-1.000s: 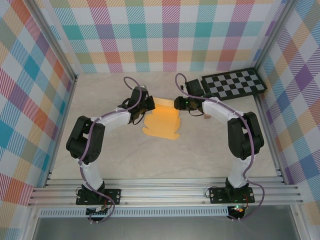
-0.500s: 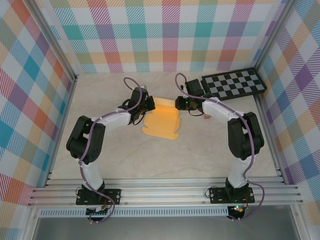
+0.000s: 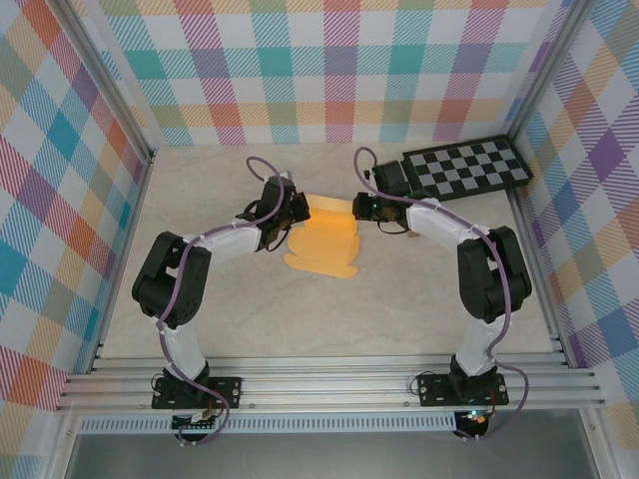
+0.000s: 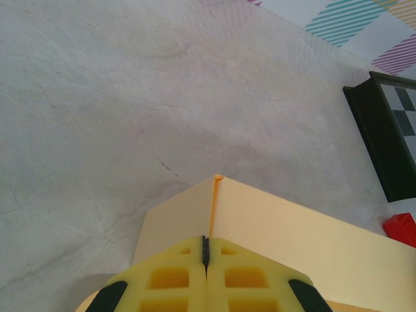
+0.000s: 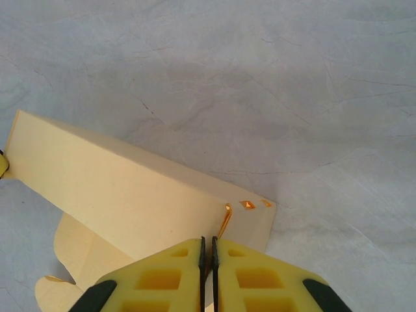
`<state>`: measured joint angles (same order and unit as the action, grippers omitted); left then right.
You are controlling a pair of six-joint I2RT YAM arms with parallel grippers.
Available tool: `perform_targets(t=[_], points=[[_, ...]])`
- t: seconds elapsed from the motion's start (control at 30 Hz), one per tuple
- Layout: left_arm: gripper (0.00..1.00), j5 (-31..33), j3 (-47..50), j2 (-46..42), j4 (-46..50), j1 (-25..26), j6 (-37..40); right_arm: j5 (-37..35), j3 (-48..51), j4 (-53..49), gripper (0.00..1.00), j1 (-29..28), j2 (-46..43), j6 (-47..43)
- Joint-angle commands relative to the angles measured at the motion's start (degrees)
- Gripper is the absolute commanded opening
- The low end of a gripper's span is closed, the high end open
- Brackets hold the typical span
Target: Fold the paper box
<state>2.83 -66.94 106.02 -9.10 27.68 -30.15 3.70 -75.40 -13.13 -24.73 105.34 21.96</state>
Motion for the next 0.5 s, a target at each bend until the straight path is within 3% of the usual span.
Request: perform_targets(t=[0.0,0.27,0.47], points=[[0.00,0.4,-0.4,3.0,12.9,1.1,3.3,1.4,0.7,-7.4,0.16,-0.1,-0.2,0.6],[0.00,1.3,-5.3,2.5,17.0,0.9,7.1,-0.4,-5.9,-12.5,0.25,0.1,-3.5,-6.0],[0.13,1.4,-10.4,0.2,21.2,0.5,9.1,-1.1,-6.3,-14.8,0.28,0.1,-7.4,-10.4]])
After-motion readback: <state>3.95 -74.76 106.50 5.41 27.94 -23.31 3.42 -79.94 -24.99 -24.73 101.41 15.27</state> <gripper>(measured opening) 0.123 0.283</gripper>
